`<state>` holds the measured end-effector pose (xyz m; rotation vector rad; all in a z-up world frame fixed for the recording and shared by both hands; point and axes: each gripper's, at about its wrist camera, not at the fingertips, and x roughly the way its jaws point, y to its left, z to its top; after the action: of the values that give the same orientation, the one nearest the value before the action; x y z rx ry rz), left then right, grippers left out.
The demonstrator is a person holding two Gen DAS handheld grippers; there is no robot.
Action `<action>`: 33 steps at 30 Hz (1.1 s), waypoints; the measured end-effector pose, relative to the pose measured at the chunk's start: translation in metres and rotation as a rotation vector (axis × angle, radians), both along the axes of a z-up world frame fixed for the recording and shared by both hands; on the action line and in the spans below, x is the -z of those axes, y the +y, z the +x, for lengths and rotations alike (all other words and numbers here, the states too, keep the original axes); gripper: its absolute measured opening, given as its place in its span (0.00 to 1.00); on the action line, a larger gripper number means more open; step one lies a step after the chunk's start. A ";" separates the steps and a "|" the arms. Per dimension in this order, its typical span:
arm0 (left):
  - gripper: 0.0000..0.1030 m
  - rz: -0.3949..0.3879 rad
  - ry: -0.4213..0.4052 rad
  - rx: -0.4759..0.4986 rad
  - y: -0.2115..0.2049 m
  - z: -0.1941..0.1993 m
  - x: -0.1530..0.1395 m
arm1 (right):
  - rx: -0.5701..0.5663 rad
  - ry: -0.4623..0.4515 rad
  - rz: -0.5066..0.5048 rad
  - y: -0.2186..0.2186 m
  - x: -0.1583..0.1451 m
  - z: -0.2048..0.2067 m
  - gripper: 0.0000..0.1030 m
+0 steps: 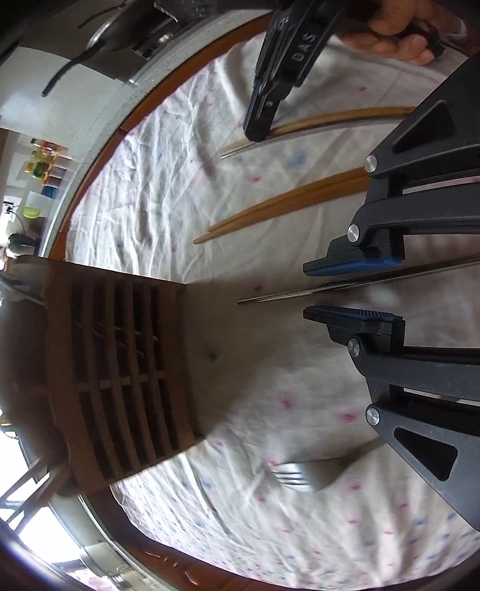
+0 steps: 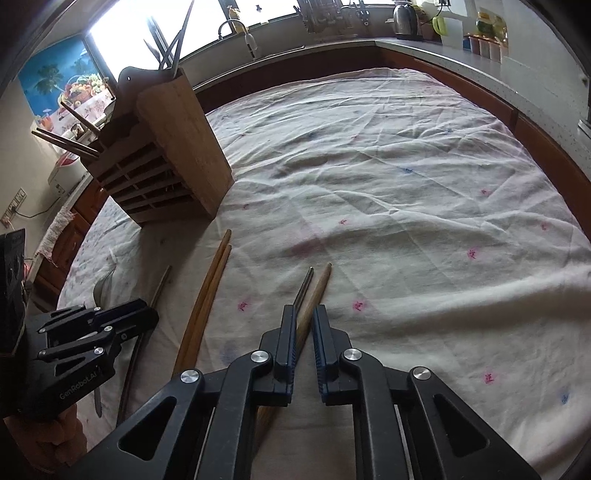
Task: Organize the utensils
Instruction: 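Close the left tool on a metal chopstick while the right tool grasps a wooden chopstick, then lift both held chopsticks upright and carry them over the holder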
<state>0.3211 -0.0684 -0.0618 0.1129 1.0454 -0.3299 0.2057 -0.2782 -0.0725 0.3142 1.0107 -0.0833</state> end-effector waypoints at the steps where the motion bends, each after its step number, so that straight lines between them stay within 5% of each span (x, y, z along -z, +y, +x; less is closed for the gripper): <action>1: 0.16 0.005 -0.010 0.003 -0.001 0.002 0.000 | -0.003 0.005 -0.002 0.000 0.001 0.002 0.10; 17: 0.10 0.038 -0.029 0.056 -0.010 0.013 0.002 | -0.065 0.027 -0.047 0.004 0.001 0.011 0.10; 24: 0.03 -0.016 -0.039 0.036 0.004 0.005 -0.009 | -0.026 -0.068 0.055 -0.002 -0.023 -0.012 0.06; 33: 0.03 -0.145 -0.137 -0.018 0.042 -0.034 -0.063 | -0.053 -0.203 0.069 0.011 -0.076 -0.040 0.05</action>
<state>0.2874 -0.0263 0.0009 -0.0040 0.8835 -0.3757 0.1661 -0.2675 0.0033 0.3517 0.8213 0.0315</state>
